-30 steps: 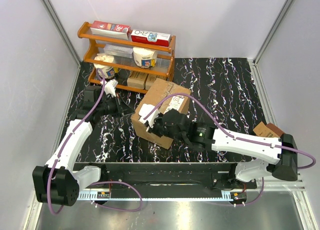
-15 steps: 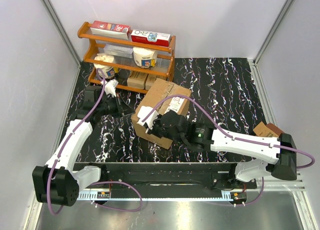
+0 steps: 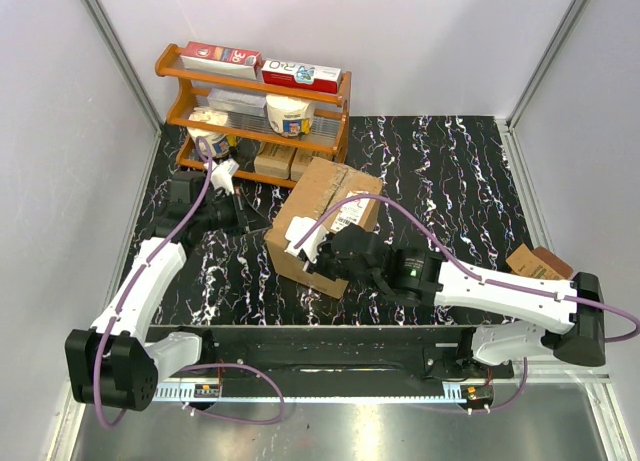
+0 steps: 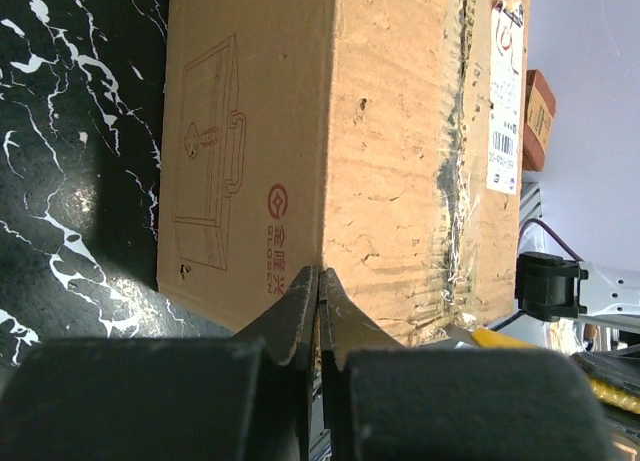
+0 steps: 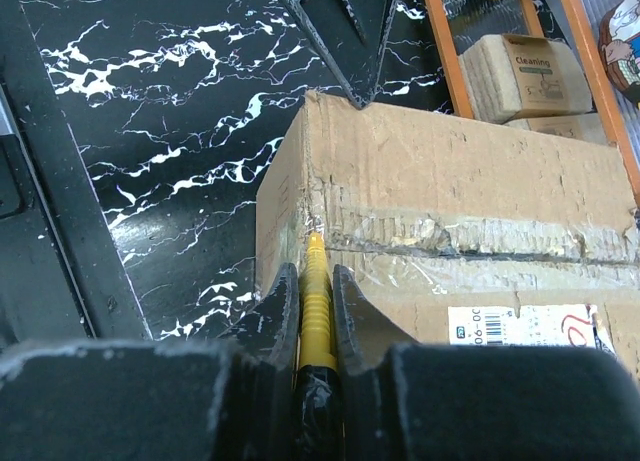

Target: Unpack the express box

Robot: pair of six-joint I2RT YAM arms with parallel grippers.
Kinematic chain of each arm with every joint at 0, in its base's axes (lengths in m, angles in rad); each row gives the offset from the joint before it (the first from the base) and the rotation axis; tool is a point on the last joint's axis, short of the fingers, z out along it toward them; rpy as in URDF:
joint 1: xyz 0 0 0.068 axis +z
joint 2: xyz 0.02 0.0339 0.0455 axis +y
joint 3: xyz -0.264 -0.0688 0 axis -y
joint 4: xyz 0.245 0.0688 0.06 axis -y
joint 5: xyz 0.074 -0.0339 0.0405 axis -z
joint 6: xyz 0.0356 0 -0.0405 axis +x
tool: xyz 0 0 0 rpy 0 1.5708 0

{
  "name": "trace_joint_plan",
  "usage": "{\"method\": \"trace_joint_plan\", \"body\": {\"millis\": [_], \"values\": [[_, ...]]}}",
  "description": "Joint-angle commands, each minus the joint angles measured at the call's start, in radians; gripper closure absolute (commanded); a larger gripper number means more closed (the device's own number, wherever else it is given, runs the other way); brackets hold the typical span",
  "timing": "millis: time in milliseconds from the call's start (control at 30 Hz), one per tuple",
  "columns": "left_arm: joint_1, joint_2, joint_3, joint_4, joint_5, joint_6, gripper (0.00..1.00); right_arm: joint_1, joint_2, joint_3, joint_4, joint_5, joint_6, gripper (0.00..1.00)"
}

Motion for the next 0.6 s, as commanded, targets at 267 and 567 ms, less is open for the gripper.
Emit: {"method": "trace_joint_plan", "body": {"millis": [267,567], "values": [[0.005,0.036,0.007,-0.034,-0.111,0.036,1.0,0.002,-0.091,0.006,-0.257,-0.002,0.109,1.0],[0.005,0.037,0.012,-0.034,-0.105,0.034,1.0,0.002,-0.13,0.01,-0.296,0.054,0.111,1.0]]}}
